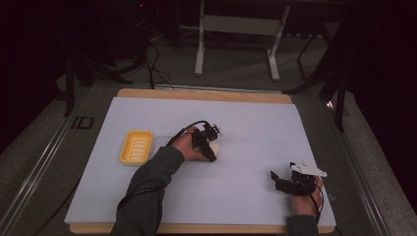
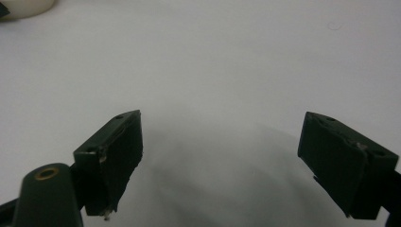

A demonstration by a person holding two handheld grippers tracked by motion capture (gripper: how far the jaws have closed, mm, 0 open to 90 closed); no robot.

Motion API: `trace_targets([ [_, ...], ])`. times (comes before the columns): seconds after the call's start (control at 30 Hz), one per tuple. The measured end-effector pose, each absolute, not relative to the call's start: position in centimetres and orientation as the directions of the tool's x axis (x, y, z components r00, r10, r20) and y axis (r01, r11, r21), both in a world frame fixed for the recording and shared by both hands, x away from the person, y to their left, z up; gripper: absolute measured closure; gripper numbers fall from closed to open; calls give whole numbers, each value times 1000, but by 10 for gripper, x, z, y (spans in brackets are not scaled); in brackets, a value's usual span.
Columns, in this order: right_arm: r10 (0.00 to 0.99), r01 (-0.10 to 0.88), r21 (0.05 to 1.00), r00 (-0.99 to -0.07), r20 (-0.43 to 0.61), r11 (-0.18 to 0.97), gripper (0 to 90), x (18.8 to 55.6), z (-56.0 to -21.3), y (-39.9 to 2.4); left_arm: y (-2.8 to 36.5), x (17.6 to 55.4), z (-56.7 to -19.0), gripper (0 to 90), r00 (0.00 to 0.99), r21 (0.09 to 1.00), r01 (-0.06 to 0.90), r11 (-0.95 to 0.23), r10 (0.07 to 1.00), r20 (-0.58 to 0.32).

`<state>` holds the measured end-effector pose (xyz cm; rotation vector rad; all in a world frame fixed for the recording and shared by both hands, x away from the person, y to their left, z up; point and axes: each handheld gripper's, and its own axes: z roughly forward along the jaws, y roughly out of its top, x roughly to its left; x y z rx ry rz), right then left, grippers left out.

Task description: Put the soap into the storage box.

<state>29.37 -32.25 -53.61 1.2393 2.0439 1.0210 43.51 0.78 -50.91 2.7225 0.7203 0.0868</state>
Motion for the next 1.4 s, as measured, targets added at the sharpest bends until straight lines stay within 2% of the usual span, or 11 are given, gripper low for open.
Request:
trace_targets([
  [0.4, 898, 493, 819, -436, -60, 294, 147, 294, -536, -322, 1, 435, -508, 193, 884, 308, 447, -840, 468, -5],
  [0.63, 898, 493, 819, -437, -59, 294, 147, 294, -536, -322, -4, 436, -505, 242, 890, 265, 438, -859, 455, 3],
  [1.03, 898, 494, 819, -437, -57, 293, 147, 294, -536, -322, -8, 434, -502, 248, 921, 193, 379, -905, 388, 10],
  [1.4, 898, 494, 819, -437, -59, 294, 147, 294, -536, -322, 5, 430, -494, 248, 930, 193, 355, -915, 367, 28],
])
